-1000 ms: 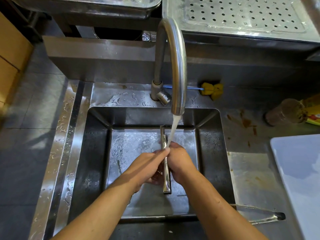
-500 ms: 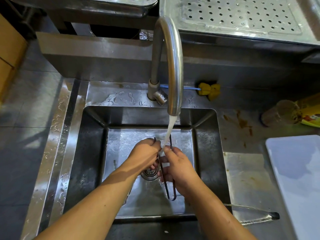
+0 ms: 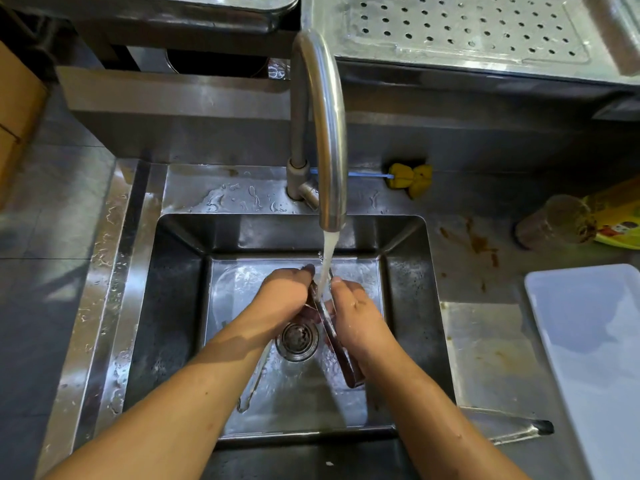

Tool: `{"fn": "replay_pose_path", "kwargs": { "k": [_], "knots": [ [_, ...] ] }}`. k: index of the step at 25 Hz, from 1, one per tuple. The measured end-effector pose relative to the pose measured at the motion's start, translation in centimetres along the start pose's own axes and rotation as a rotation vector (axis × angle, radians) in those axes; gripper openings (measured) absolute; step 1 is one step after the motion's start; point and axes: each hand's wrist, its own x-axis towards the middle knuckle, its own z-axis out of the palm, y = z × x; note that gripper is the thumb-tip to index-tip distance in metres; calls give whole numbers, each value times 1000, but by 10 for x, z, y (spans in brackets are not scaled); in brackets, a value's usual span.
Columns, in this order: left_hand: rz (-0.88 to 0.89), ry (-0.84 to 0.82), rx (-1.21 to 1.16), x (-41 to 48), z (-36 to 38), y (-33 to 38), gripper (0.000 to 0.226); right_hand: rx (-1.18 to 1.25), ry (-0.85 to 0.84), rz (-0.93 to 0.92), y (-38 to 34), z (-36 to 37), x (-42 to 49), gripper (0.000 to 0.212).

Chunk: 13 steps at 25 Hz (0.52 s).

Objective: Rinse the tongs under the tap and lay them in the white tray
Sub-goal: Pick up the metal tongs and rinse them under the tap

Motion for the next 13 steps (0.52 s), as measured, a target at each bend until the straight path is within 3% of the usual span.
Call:
{"fn": "replay_pose_path", "kwargs": {
  "k": [2, 5, 6, 10, 13],
  "knots": [
    [50, -7, 12, 0, 2, 0, 26, 12, 11, -9, 2, 1, -4, 43],
    [103, -317, 145, -12, 2, -9, 12, 129, 65, 34, 0, -3, -1, 37],
    [86, -331, 137, -12, 3, -10, 12, 141, 71, 46, 0, -4, 1, 37],
    [10, -47, 23, -5, 8, -5, 19, 123, -65, 43, 4, 1, -5, 38],
    [-12, -48, -118, -8, 6, -10, 29, 225, -208, 74, 8, 4, -10, 34]
  ]
}}
